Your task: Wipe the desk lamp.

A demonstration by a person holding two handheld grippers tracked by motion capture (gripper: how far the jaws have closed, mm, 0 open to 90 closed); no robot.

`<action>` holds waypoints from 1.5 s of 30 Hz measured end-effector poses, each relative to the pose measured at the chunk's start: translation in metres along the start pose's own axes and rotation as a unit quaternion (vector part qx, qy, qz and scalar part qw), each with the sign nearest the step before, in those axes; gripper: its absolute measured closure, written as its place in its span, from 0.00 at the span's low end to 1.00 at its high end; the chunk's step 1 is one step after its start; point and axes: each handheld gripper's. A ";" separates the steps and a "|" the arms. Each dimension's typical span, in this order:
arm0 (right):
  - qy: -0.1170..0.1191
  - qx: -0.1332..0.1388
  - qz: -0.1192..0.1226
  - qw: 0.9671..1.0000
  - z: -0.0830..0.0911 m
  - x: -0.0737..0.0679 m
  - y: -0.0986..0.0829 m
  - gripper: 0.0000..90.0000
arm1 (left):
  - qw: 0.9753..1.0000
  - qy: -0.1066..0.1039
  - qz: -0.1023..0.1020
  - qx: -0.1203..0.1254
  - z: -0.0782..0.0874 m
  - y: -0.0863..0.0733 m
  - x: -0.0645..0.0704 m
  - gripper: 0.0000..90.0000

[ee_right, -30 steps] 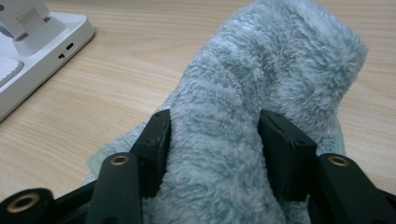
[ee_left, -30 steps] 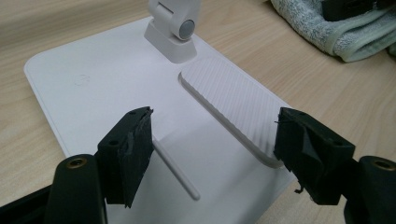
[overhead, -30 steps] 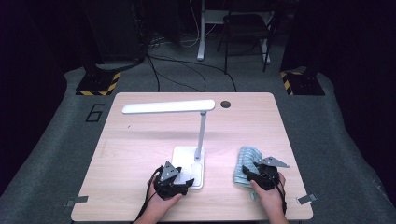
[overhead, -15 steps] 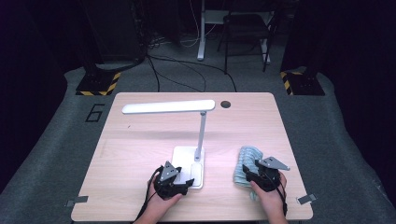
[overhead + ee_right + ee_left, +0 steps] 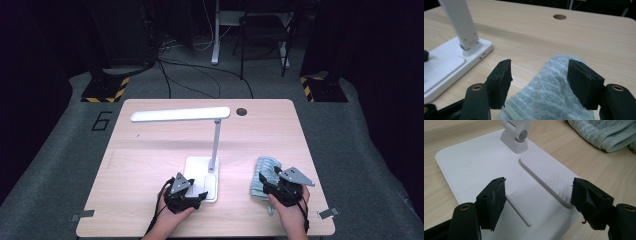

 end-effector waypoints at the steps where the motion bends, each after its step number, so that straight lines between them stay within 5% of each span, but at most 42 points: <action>1: 0.003 0.004 0.006 1.000 0.001 -0.002 0.004 0.40 | 1.000 -0.001 0.000 -0.001 0.000 0.000 0.000 0.31; 9: 0.045 0.014 0.028 0.998 0.001 -0.021 0.030 0.40 | 1.000 -0.006 -0.010 -0.005 0.001 0.001 -0.002 0.32; 22: 0.101 0.017 0.041 0.994 -0.027 -0.053 0.063 0.40 | 0.999 -0.019 -0.039 -0.015 0.017 0.006 -0.001 0.36; 38: 0.129 0.012 0.031 0.991 -0.066 -0.073 0.094 0.41 | 1.000 -0.004 -0.011 0.019 0.034 0.010 -0.018 0.36; 40: 0.131 0.014 0.028 0.991 -0.071 -0.076 0.098 0.41 | 1.000 0.001 -0.019 0.010 0.036 0.010 -0.022 0.36; 41: 0.131 0.015 0.032 0.991 -0.074 -0.077 0.100 0.41 | 1.000 0.000 -0.006 0.016 0.036 0.009 -0.023 0.36; 45: 0.129 0.018 0.036 0.991 -0.085 -0.082 0.108 0.41 | 1.000 0.004 -0.003 0.015 0.037 0.008 -0.027 0.36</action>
Point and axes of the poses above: each handheld gripper's, and its own axes: z roughly backward along the jaws, y roughly out of its top, x roughly to its right, and after that the axes turned 6 degrees about z, right-handed
